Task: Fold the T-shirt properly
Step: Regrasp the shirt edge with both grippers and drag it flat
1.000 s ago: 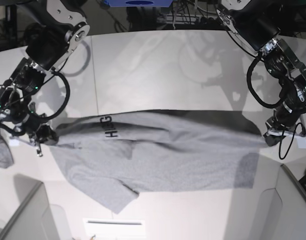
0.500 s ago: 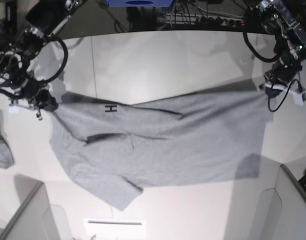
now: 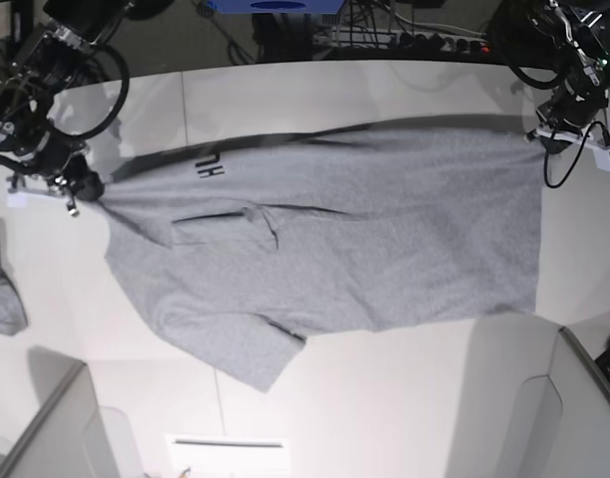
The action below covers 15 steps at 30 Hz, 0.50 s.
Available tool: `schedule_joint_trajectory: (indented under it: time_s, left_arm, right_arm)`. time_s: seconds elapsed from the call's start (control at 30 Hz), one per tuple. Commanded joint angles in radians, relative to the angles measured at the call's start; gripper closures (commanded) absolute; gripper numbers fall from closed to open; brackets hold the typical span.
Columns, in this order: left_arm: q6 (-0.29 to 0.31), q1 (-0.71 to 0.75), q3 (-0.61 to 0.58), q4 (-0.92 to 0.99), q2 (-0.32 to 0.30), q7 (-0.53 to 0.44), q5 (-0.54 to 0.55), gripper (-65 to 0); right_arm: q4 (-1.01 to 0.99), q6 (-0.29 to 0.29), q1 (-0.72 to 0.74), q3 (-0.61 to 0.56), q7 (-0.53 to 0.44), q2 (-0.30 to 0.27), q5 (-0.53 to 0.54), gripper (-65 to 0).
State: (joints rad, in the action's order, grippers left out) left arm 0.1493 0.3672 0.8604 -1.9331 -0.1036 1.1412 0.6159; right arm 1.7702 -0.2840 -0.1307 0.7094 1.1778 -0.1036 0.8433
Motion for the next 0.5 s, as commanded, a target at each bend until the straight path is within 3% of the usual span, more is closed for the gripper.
schedule_joint_trajectory:
  time_s: [0.0,0.17,0.47]
  left_arm:
    - [0.0,0.002,0.006,-0.019,-0.015,-0.02,0.009,0.0]
    - [0.0,0.057,0.004,-0.019,-0.015,-0.02,0.009,0.0]
    - [0.0,0.115,0.007,-0.015,-0.049,-0.025,0.005,0.0]
  right_arm:
    - [0.029,0.004,-0.001,0.005,-0.011,-0.015,0.011,0.0]
    - [0.03,0.004,-0.054,0.005,0.032,-0.009,0.011,0.0]
    - [0.029,0.004,-0.189,0.005,-0.014,0.014,0.009,0.0]
